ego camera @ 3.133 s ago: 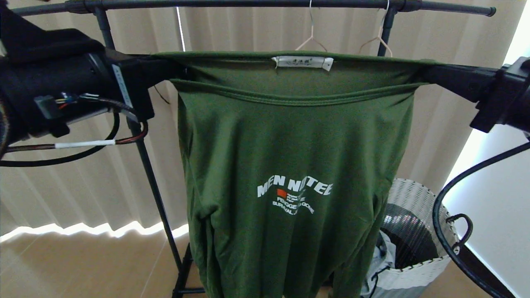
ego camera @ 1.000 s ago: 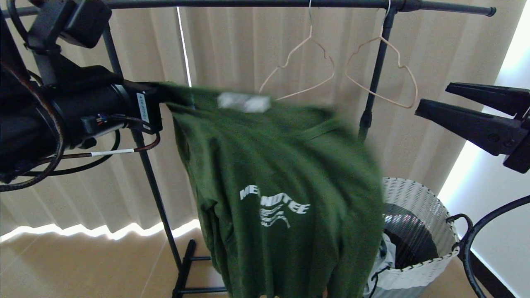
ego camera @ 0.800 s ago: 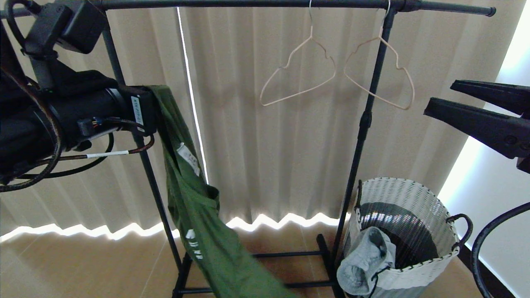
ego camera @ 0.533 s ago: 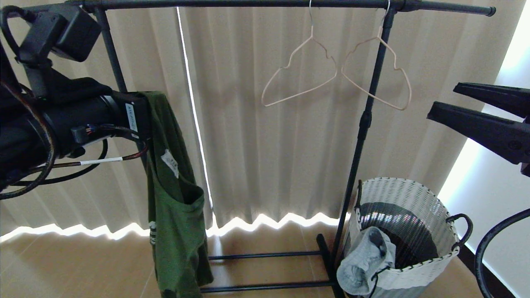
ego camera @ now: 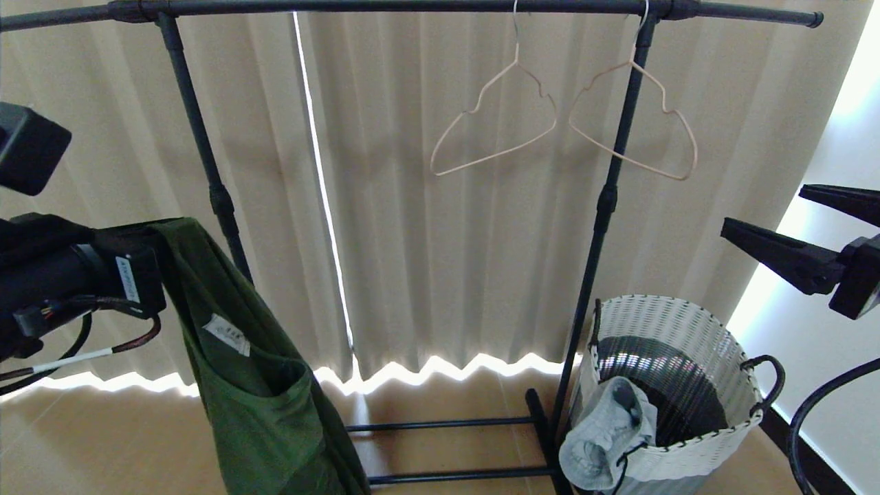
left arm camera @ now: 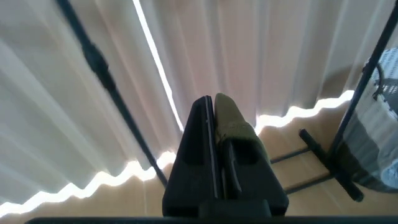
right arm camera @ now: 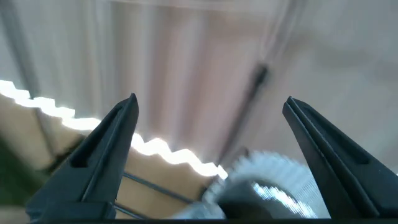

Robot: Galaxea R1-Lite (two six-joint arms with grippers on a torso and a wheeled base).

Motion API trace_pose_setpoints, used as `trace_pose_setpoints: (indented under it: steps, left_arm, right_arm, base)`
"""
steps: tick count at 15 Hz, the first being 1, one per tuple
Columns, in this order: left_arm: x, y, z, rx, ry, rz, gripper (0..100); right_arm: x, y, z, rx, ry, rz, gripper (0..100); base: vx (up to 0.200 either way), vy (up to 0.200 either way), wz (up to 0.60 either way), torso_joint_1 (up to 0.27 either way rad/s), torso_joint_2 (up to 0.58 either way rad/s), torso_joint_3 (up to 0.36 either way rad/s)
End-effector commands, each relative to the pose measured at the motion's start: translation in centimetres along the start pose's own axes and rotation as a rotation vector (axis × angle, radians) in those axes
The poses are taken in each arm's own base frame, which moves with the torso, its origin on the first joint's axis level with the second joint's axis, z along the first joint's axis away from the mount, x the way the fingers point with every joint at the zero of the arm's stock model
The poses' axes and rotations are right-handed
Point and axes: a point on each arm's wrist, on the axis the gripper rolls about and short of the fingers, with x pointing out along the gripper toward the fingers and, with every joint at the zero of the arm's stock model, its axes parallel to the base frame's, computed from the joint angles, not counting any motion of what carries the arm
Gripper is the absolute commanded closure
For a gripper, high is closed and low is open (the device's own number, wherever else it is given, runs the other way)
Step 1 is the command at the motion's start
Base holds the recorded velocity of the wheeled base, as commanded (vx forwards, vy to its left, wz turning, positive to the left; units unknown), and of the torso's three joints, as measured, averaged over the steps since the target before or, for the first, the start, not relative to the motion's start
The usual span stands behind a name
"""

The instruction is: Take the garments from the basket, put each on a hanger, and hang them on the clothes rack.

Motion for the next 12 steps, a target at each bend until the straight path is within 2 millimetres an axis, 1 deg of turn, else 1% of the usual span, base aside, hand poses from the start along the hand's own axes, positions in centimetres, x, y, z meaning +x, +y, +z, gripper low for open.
trace_pose_setpoints:
  steps: [1, 3, 5, 6, 7, 11, 12]
  left_arm:
    - [-1.2, 0.0, -0.7, -0.001, -0.002, 0.005, 100]
    - [-2.8, -0.2, -2.2, -0.002, 0.010, -0.006, 100]
    - [-5.2, -0.6, -3.8, -0.011, -0.032, -0.117, 100]
    - [-5.7, -0.7, -3.8, -0.015, -0.057, -0.171, 100]
    - [-5.7, -0.6, -3.8, -0.016, -0.056, -0.177, 100]
    - [-5.5, 0.4, -4.1, -0.026, -0.032, -0.098, 100]
    - [-5.5, 0.3, -4.2, -0.026, -0.032, -0.098, 100]
  right_arm:
    - [0.0, -0.1, -0.3, -0.002, 0.027, -0.035, 0]
    - [-0.8, -0.2, -0.8, -0.035, 0.096, -0.118, 0]
    - [-1.0, -0.3, -1.4, -0.080, 0.137, -0.197, 0]
    - [-1.1, -0.3, -1.7, -0.085, 0.145, -0.207, 0]
    - [-1.4, -0.3, -1.9, -0.086, 0.146, -0.210, 0]
    - [-2.8, -0.2, -2.4, -0.082, 0.131, -0.216, 0]
    - [-3.2, -0.2, -2.3, -0.079, 0.116, -0.216, 0]
  base:
    - [0.000, 0.000, 0.00, 0.000, 0.00, 0.000]
    - [0.000, 0.000, 0.00, 0.000, 0.00, 0.000]
    - [0.000, 0.000, 0.00, 0.000, 0.00, 0.000]
    - [0.000, 0.000, 0.00, 0.000, 0.00, 0.000]
    - [0.000, 0.000, 0.00, 0.000, 0.00, 0.000]
    - [0.000, 0.000, 0.00, 0.000, 0.00, 0.000]
    - [0.000, 0.000, 0.00, 0.000, 0.00, 0.000]
